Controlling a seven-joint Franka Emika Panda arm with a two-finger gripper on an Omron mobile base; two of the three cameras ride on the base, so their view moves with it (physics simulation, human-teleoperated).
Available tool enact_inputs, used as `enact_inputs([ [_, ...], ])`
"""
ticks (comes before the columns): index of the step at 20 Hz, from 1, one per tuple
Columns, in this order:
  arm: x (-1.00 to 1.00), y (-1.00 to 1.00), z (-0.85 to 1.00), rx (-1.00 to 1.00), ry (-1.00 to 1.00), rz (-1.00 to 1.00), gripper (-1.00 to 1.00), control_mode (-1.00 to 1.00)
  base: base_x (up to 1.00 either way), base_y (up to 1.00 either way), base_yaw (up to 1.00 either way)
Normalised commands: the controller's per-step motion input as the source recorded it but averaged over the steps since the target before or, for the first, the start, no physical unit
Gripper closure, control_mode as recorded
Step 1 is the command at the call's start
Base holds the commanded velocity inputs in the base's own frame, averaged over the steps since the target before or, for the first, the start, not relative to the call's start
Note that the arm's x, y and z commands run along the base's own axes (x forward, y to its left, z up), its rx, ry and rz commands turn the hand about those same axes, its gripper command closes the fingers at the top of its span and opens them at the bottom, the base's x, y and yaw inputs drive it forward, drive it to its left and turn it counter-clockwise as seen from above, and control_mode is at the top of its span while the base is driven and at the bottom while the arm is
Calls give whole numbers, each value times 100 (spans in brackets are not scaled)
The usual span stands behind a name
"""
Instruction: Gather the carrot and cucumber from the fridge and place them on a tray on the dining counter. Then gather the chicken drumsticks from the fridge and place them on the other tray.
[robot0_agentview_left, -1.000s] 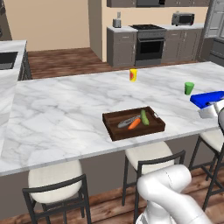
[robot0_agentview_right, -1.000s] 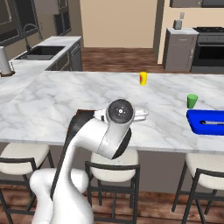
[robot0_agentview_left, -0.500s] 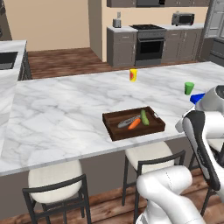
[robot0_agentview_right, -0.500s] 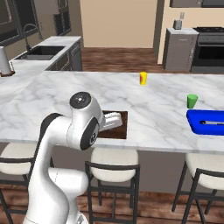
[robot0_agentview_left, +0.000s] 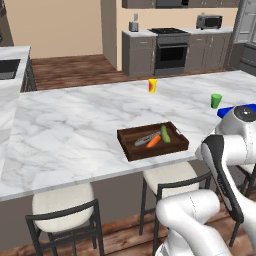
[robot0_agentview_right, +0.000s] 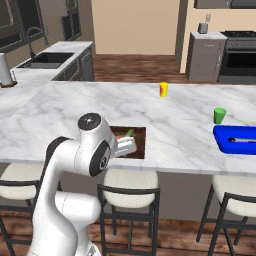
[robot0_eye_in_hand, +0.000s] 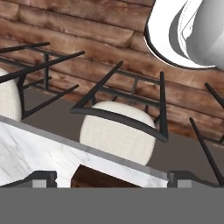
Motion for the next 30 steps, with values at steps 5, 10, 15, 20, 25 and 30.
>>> enact_inputs([
  [5, -8, 28, 0, 0, 0, 0, -100, -100, 0, 0, 0],
  [10, -14, 62, 0, -8, -4, 5, -100, -100, 0, 0, 0],
  [15, -21, 57, 0, -13, -9, 1, -100, -100, 0, 0, 0],
  [20, -12, 17, 0, -5, -8, 0, -100, -100, 0, 0, 0],
  [25, -10, 2, 0, 0, -5, 0, -100, 100, -24, 0, 0],
  [30, 0, 0, 0, 0, 0, 0, -100, 100, -56, -19, 0],
])
